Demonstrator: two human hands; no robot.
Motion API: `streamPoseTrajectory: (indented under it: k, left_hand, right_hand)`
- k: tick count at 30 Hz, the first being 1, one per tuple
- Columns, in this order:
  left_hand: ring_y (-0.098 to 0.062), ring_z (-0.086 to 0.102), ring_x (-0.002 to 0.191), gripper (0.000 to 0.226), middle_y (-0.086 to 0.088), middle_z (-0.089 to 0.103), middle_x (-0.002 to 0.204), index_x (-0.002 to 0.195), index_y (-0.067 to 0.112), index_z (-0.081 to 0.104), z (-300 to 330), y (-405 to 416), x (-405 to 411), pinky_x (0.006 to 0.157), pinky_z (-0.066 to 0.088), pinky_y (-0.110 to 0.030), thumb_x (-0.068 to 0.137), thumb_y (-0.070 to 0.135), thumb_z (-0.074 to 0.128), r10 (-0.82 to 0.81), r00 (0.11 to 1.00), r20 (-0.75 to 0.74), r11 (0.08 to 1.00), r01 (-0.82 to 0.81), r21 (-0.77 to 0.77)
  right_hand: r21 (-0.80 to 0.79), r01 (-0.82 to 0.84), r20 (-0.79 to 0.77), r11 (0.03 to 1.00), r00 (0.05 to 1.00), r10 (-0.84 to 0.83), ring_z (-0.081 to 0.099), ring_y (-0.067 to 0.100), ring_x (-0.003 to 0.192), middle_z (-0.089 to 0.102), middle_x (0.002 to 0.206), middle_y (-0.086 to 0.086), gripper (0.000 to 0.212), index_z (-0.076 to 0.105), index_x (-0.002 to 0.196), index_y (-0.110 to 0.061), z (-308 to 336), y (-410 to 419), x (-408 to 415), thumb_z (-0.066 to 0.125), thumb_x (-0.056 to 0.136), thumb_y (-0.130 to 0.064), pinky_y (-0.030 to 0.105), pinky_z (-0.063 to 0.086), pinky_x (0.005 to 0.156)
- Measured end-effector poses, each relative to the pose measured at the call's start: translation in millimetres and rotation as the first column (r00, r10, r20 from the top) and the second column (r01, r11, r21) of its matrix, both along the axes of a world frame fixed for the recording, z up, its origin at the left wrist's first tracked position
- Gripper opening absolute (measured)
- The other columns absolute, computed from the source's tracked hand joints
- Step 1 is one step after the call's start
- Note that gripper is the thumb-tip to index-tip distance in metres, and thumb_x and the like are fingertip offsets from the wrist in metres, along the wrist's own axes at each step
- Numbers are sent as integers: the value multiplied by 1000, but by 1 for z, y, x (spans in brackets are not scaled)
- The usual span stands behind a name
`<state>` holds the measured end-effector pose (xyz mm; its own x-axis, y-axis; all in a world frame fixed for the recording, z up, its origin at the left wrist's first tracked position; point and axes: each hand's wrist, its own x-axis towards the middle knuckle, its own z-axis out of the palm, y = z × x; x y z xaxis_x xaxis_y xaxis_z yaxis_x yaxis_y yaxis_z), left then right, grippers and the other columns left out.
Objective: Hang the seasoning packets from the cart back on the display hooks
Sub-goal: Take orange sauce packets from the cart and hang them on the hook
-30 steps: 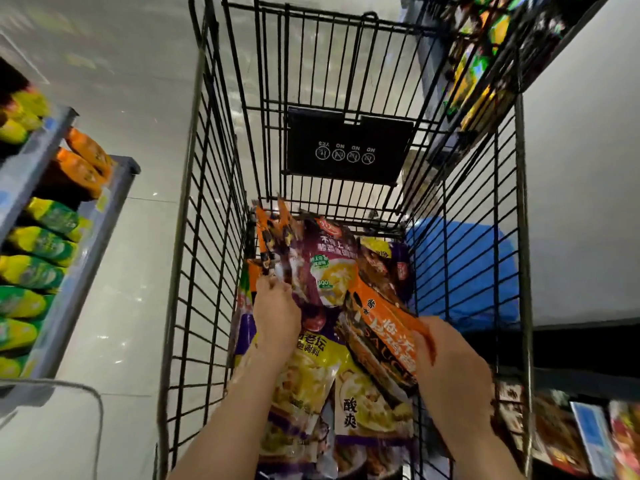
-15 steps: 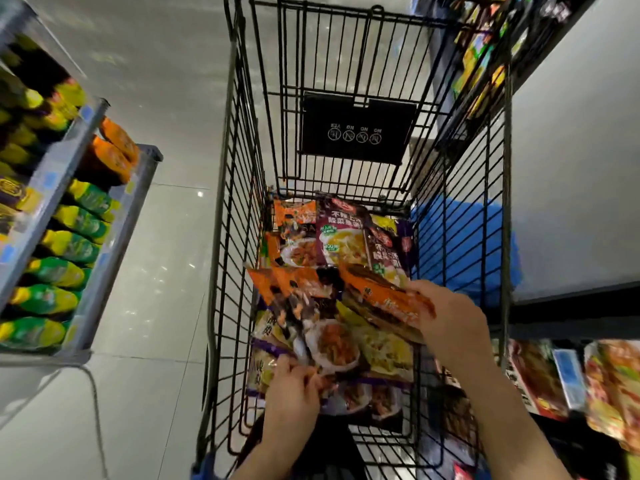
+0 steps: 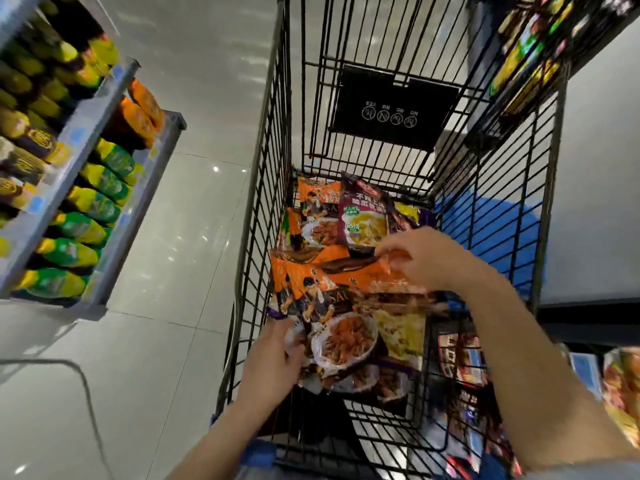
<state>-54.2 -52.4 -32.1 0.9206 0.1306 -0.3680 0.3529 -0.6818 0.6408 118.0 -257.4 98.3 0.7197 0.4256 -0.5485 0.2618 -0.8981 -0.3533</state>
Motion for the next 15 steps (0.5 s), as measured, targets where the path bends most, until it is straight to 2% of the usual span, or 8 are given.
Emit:
streamPoseTrajectory:
  k: [2,5,8,11,13,15]
  left_hand:
    - [-19,48,116,47,-3,48,127,133,16,43,-4,-5,8,91,38,-26,89,26,57,85,996,27,995,-83,-53]
    - [-22,33,130,64,-9,35,141,141,15,31,-18,-16,28,103,28,-29,87,36,59,218,974,-55,967,-223,-124]
    - [-26,17,140,81,-11,17,151,147,21,16,-38,-30,49,111,22,-40,83,51,57,262,949,-173,946,-288,-149]
    - [-29,16,140,81,-12,18,152,147,23,16,-51,-41,68,110,21,-48,84,49,59,333,926,-175,936,-348,-60]
    - [-29,8,143,77,-12,12,155,147,27,14,-54,-45,76,113,13,-53,85,49,55,404,894,-194,914,-403,47]
    - [-29,8,143,76,-10,10,156,147,30,9,-58,-45,80,113,14,-53,87,45,54,440,871,-218,896,-443,37]
  right_hand:
    - [-73,-65,87,995,994,71,54,17,85,61,98,-6,26,60,105,-27,-9,16,23,43,91,-12,35,48,78]
    - [-105,-97,171,990,979,114,58,18,78,65,93,-3,29,58,108,-29,-19,27,42,43,90,-12,37,52,72]
    - [-98,-109,136,989,983,122,50,9,70,58,89,-16,27,56,107,-30,-20,18,38,45,92,-11,31,47,68]
    - [-72,-100,63,992,992,105,44,4,63,57,75,-17,24,56,102,-35,-10,-9,26,48,93,-14,30,43,65]
    - [-25,-81,18,996,997,81,50,1,66,58,76,-24,27,56,92,-43,6,-33,13,52,93,-17,29,45,69]
    - [-6,-69,-34,998,997,69,58,-1,72,62,78,-29,32,55,83,-52,25,-56,-1,56,91,-21,22,45,66]
